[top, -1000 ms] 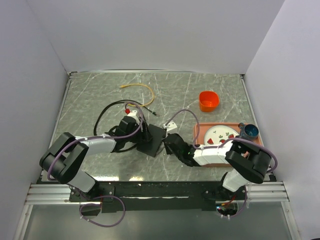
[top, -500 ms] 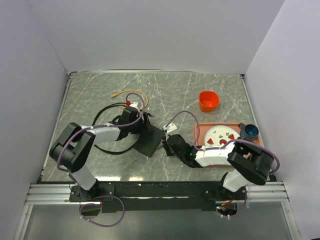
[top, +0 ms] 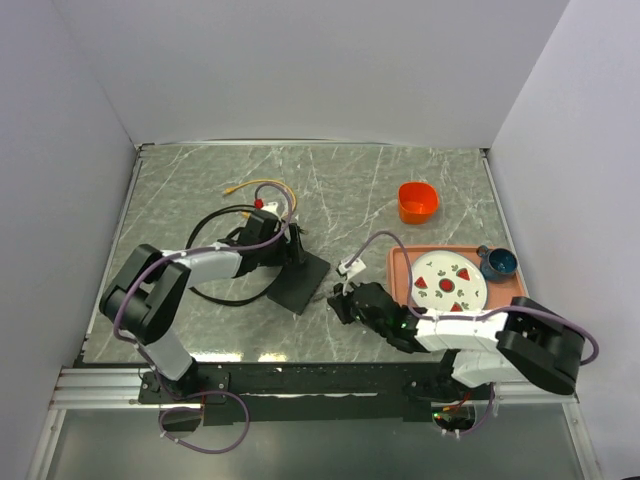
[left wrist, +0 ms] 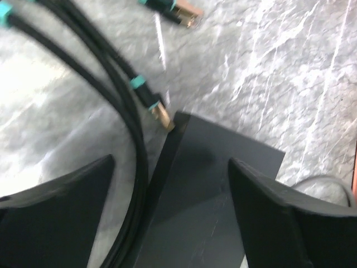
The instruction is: Insert the plug into the switch port
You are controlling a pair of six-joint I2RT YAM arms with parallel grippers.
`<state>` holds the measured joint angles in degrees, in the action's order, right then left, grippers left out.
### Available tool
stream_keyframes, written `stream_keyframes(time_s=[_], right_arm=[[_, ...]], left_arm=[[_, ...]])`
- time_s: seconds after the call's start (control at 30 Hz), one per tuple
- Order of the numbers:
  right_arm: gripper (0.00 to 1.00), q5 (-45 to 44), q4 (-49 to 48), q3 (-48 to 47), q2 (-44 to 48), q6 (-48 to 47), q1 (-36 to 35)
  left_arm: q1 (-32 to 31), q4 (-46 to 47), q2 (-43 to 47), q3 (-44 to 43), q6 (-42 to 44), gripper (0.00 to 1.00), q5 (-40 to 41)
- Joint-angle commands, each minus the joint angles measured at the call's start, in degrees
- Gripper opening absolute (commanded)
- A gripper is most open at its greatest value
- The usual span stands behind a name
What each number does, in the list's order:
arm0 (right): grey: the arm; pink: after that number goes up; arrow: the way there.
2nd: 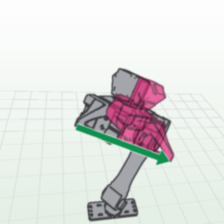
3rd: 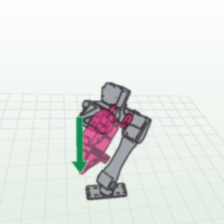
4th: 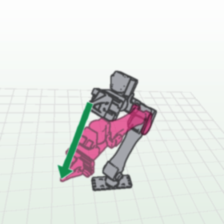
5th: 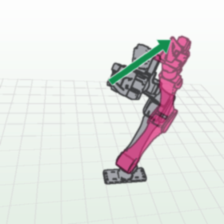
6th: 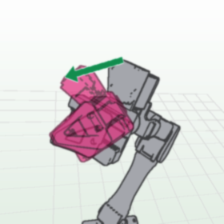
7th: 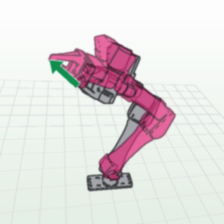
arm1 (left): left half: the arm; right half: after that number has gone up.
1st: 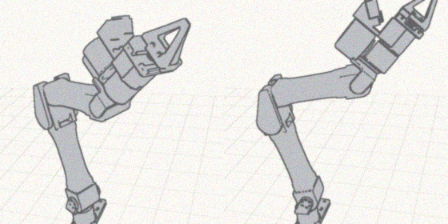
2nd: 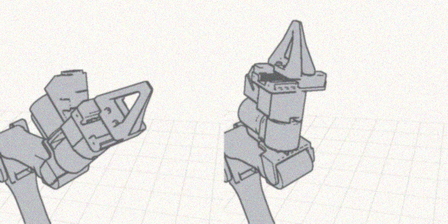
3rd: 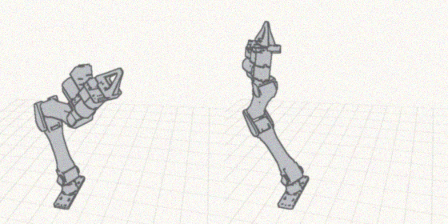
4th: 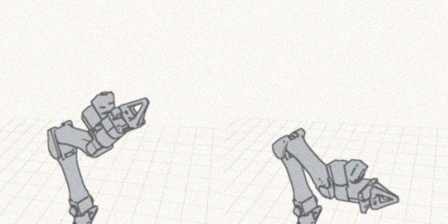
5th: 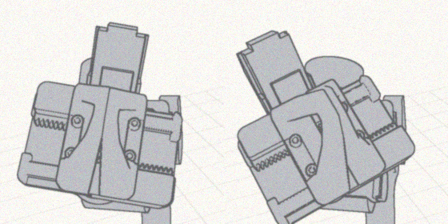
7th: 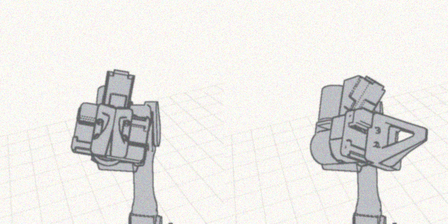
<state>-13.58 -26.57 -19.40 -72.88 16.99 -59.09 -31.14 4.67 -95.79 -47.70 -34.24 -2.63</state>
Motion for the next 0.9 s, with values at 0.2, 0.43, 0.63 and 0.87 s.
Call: stream_keyframes(time_s=[0.2,0.43,0.63,0.87], right_arm=[[0.0,3.12,-2.08,-0.82,-1.73,-1.61,-4.8],[0.0,2.16,-2.26,-2.04,-7.88,-1.7,-6.83],[0.0,0.84,-5.42,-4.6,-13.68,-3.63,-7.0],[0.0,-1.18,-7.44,-4.95,-13.96,-4.16,-6.92]], left_arm=[[0.11,-9.06,6.22,6.03,-1.97,1.0,2.46],[0.02,-5.9,6.67,8.85,-2.32,0.99,-1.49],[-0.15,-5.02,4.82,9.21,-1.18,0.97,-3.43],[-0.33,-2.03,3.07,9.56,0.05,0.9,-5.71]])
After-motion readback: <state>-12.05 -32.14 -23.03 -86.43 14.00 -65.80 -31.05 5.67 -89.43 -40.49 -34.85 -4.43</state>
